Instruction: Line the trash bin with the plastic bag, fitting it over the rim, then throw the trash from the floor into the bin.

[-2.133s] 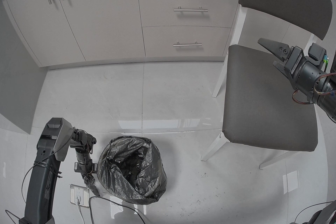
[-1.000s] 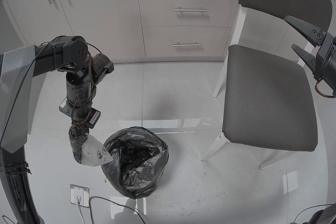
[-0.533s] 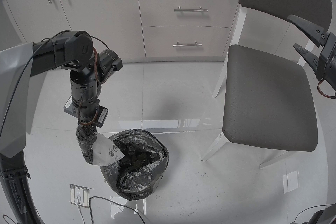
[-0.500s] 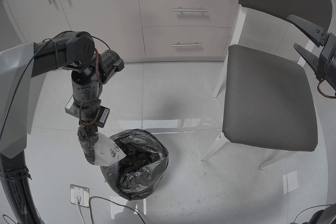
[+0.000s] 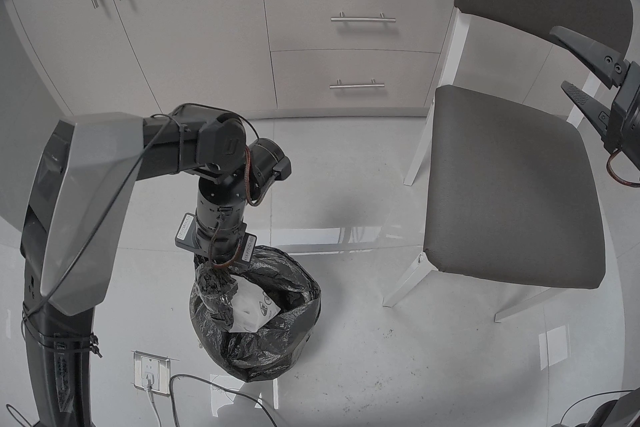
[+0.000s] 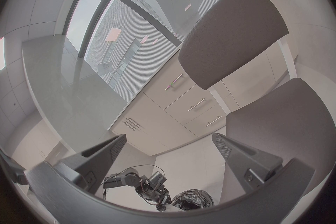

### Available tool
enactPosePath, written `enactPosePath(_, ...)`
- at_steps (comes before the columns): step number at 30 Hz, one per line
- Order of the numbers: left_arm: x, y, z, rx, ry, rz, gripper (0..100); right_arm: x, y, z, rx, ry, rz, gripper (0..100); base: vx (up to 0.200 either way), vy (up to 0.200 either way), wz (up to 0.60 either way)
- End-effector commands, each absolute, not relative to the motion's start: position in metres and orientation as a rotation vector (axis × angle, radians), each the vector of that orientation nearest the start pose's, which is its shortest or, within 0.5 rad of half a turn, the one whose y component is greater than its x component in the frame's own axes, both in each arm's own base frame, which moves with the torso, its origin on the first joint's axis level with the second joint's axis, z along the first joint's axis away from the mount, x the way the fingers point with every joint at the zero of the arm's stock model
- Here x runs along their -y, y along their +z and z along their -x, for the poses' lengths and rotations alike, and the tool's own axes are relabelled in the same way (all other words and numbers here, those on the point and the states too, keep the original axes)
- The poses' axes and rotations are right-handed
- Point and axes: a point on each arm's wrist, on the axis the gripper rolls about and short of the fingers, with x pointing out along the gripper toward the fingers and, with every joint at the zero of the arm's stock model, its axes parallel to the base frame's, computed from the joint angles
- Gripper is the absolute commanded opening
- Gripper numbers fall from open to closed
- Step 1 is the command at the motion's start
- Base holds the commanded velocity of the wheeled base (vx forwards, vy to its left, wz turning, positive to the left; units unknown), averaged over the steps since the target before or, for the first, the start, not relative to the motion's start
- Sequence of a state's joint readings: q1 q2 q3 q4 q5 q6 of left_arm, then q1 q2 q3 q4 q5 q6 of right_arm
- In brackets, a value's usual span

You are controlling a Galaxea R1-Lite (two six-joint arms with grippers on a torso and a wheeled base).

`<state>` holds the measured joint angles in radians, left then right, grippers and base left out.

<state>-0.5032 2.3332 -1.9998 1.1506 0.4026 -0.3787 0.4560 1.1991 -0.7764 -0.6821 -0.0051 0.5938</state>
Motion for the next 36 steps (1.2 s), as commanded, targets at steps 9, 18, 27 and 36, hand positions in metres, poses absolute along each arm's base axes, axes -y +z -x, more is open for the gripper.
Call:
enactPosePath(9,0.199,0.092,-0.373,-1.330,0.166,-0.354,0,-0.077,0.306,-0.158,0.129,0.516,-0.642,100,0.000,0.000,0.00)
enactPosePath(18,0.202,0.090,-0.375,-1.312,0.157,-0.344,0,-0.076,0.305,-0.157,0.123,0.535,-0.637,100,0.000,0.000,0.00)
enactPosePath(27,0.213,0.092,-0.372,-1.279,0.133,-0.337,100,-0.077,0.304,-0.158,0.120,0.535,-0.637,100,0.000,0.000,0.00)
enactPosePath(36,0.217,0.092,-0.369,-1.277,0.130,-0.337,100,-0.077,0.304,-0.158,0.118,0.536,-0.635,100,0.000,0.000,0.00)
